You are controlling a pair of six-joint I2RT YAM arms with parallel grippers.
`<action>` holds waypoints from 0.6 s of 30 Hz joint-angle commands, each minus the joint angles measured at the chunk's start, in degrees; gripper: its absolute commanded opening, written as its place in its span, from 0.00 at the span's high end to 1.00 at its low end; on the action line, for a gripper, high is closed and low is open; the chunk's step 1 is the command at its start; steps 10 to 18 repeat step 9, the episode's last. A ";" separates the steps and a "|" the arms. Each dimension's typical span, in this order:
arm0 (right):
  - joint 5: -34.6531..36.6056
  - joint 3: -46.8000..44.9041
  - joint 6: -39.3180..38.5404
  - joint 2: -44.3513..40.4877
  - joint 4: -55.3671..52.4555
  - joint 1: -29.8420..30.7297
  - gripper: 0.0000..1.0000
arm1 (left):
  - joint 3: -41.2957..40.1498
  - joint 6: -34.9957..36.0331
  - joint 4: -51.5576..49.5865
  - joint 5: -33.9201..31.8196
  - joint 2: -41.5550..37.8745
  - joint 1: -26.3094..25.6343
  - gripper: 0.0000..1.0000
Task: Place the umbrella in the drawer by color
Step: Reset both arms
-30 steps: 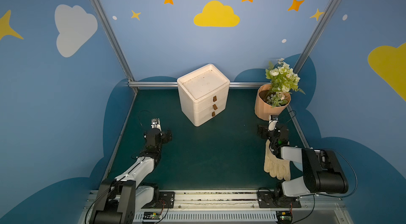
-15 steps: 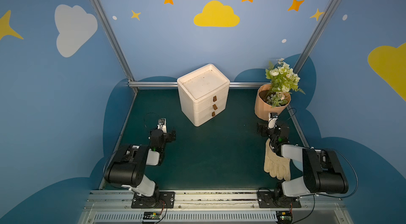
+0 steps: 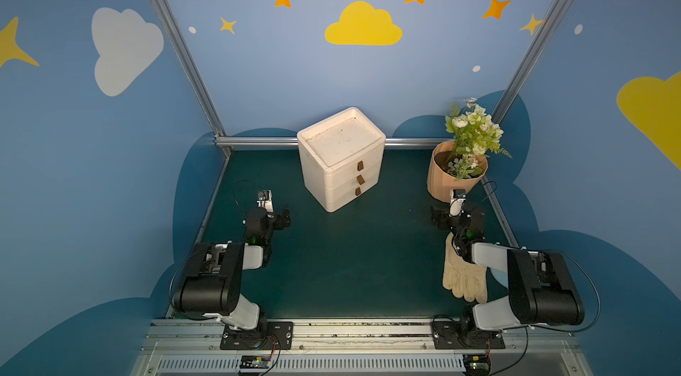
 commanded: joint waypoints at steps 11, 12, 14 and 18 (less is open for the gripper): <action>0.95 0.81 -0.80 0.15 -1.14 0.47 0.02 | 0.26 -0.24 -1.51 0.86 -0.32 0.05 0.00; 0.95 0.81 -0.80 0.15 -1.14 0.47 0.02 | 0.26 -0.24 -1.51 0.86 -0.32 0.05 0.00; 0.95 0.81 -0.80 0.15 -1.14 0.47 0.02 | 0.26 -0.24 -1.51 0.86 -0.32 0.05 0.00; 0.95 0.81 -0.80 0.15 -1.14 0.47 0.02 | 0.26 -0.24 -1.51 0.86 -0.32 0.05 0.00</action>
